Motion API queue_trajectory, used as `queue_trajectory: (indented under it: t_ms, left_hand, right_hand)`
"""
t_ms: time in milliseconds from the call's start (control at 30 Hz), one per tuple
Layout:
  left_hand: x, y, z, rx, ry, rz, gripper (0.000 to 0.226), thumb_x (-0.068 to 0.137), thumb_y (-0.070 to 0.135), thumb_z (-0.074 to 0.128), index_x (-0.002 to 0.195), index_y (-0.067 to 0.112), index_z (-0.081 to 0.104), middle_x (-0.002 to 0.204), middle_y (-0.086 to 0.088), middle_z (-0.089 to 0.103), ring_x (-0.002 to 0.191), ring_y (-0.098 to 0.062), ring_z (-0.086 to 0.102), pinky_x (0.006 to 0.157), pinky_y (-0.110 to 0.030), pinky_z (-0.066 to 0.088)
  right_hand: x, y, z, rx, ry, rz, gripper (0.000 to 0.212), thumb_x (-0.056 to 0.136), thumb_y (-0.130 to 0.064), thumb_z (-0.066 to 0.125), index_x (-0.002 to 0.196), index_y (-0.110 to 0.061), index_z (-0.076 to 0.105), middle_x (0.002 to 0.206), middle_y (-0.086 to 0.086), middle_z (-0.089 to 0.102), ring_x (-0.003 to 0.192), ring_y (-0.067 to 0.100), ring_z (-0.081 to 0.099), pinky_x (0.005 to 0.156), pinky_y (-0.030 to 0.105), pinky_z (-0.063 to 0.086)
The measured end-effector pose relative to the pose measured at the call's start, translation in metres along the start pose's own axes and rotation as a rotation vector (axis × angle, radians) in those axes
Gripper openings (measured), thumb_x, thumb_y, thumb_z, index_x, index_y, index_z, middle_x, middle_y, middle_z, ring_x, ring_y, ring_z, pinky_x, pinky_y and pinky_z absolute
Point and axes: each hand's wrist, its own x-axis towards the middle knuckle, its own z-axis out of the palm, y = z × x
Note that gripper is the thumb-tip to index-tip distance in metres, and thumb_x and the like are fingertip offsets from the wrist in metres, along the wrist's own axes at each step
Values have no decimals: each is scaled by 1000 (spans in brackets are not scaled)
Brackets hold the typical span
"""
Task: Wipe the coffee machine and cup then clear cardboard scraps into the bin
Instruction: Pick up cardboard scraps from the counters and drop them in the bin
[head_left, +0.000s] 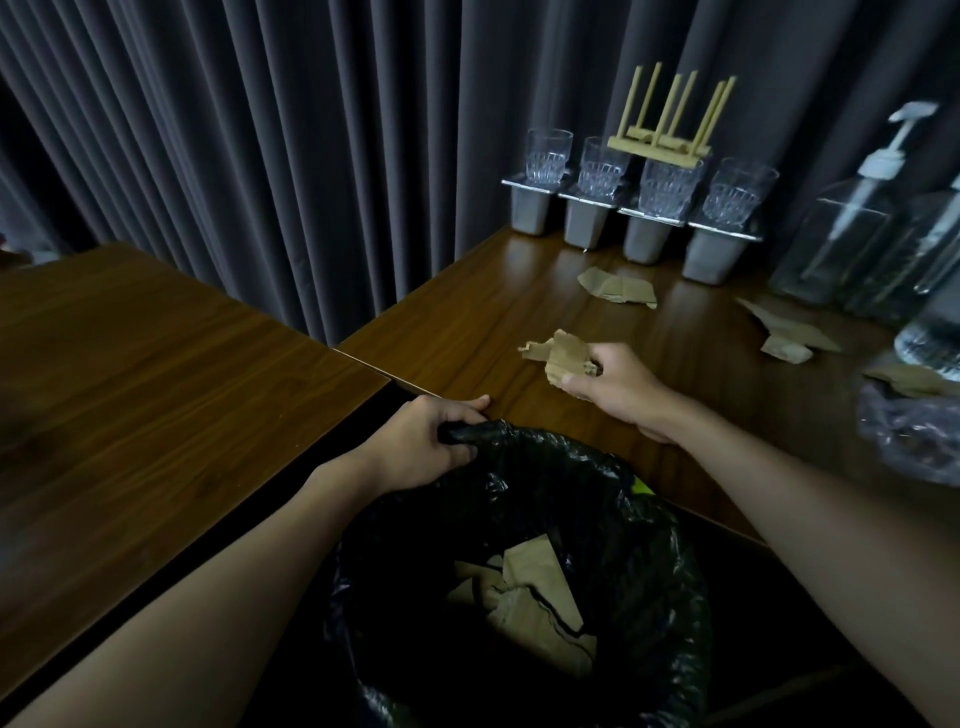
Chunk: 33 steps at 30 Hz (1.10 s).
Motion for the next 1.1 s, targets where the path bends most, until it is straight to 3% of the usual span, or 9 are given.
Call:
queue_trajectory:
  t_ms: [100,167,233,300,400,467,667,767,1100]
  left_hand:
    - [0,1,0,-2,-5,3,34,89,-1,69,119,15,72,144,2,56,133,7,38,93,3,35]
    - [-1,1,1,-1,1,0,35,88,-2,69,119,14,72,145,0,55,135,5,39,94,2,36]
    - [-1,2,0,8,6,1,35,88,-2,69,119,13,72,146,-2,54,137,1,39,99,-2,36]
    - [-2,4,0,13,-2,0,36,88,-2,69,119,15,72,146,-1,54,136,2,39,106,-11,36]
    - [-2,5,1,-14,-4,-15,35,88,-2,69,118,16,72,145,0,55,139,1,40,105,-10,34]
    - [-2,5,2,-16,3,-15,34,88,-1,70,118,16,73,145,0,55,139,0,40,101,-4,33]
    - [-2,5,0,-14,-4,-19,34,89,0,70,119,15,72,145,3,55,138,3,41,103,-5,36]
    - [-1,4,-1,-26,-2,-22,33,88,0,71,117,15,73,142,6,56,136,6,42,104,-8,38]
    - [3,-2,-1,-61,-3,-37,35,87,0,71,116,20,74,135,19,58,132,14,43,103,-8,39]
  right_hand:
    - [-21,-10,-11,139,-117,43,19,88,-8,67,105,-15,66,103,6,72,94,18,69,76,26,54]
    - [-32,-17,-17,200,-306,78,24,86,-7,71,109,-7,65,102,9,74,92,18,71,71,22,54]
    - [-39,-24,-20,235,-554,99,36,84,-13,74,116,-4,63,107,12,73,97,19,70,76,22,54]
    - [-41,-25,-20,163,-622,59,43,81,-28,76,118,-10,65,111,9,72,99,18,67,78,23,52]
    - [-34,-15,-17,115,-329,6,29,88,-33,69,114,-19,68,109,2,72,99,17,64,74,24,47]
    - [-23,-1,-16,80,-153,0,22,92,-30,65,113,-24,66,115,-2,67,110,14,60,82,22,45]
    - [22,41,-20,-331,226,11,43,94,-40,56,135,-28,49,145,-7,42,133,18,38,108,40,28]
    - [56,53,-27,-461,286,11,51,92,-46,52,140,-29,43,152,-7,34,140,19,31,116,45,23]
    - [137,71,-46,-695,359,86,64,94,-55,36,150,-27,27,158,0,26,148,17,13,118,46,11]
